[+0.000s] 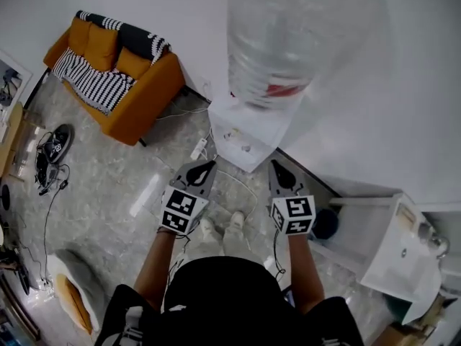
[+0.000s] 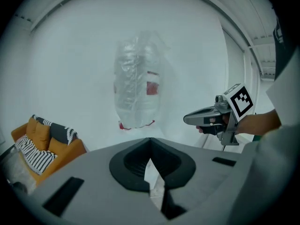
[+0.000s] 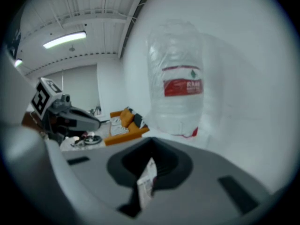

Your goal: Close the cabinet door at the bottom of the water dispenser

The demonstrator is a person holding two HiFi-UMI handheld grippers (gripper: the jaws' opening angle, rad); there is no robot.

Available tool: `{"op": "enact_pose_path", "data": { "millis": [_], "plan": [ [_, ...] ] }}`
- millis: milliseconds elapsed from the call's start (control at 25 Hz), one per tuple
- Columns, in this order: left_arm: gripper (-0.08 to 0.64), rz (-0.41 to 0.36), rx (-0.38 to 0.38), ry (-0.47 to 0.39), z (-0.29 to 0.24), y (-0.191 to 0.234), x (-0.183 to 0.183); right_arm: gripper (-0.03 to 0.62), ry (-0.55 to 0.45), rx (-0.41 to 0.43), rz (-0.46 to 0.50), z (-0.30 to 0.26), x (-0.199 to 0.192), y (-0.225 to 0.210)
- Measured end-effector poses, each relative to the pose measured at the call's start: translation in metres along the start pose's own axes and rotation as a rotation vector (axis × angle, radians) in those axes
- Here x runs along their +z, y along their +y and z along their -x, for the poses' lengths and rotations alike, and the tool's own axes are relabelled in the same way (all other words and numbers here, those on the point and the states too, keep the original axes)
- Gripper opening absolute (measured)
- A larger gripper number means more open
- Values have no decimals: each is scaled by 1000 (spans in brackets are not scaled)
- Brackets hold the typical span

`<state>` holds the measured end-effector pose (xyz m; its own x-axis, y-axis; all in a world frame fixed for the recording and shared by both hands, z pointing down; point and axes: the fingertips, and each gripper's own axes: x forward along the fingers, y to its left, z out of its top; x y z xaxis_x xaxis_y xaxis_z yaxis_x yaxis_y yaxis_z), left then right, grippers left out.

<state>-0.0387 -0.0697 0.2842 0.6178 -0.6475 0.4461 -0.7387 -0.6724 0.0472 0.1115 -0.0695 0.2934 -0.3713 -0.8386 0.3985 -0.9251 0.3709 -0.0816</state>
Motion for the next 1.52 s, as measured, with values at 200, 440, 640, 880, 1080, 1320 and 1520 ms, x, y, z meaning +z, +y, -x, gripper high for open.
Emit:
{"op": "enact_pose_path", "data": {
  "millis": [200, 440, 640, 880, 1080, 1320, 1520],
  "plan": [
    [11, -26, 82, -112, 33, 10, 46, 34, -88, -18, 36, 16, 52, 6],
    [11, -97, 210, -231, 75, 25, 94, 34, -193, 4, 76, 30, 103, 31],
    [11, -93, 249, -311, 108, 33, 121, 34, -274, 19, 95, 39, 134, 47],
    [11, -86, 278, -387, 134, 42, 146, 34, -366, 49, 101, 51, 172, 59],
    [11, -51, 272, -432, 144, 43, 160, 34, -399, 59, 117, 55, 187, 65],
    [11, -58, 265, -437, 146, 43, 160, 34, -401, 63, 98, 52, 184, 66],
    [11, -79, 247, -436, 144, 39, 161, 34, -397, 50, 118, 50, 184, 70]
  ]
}}
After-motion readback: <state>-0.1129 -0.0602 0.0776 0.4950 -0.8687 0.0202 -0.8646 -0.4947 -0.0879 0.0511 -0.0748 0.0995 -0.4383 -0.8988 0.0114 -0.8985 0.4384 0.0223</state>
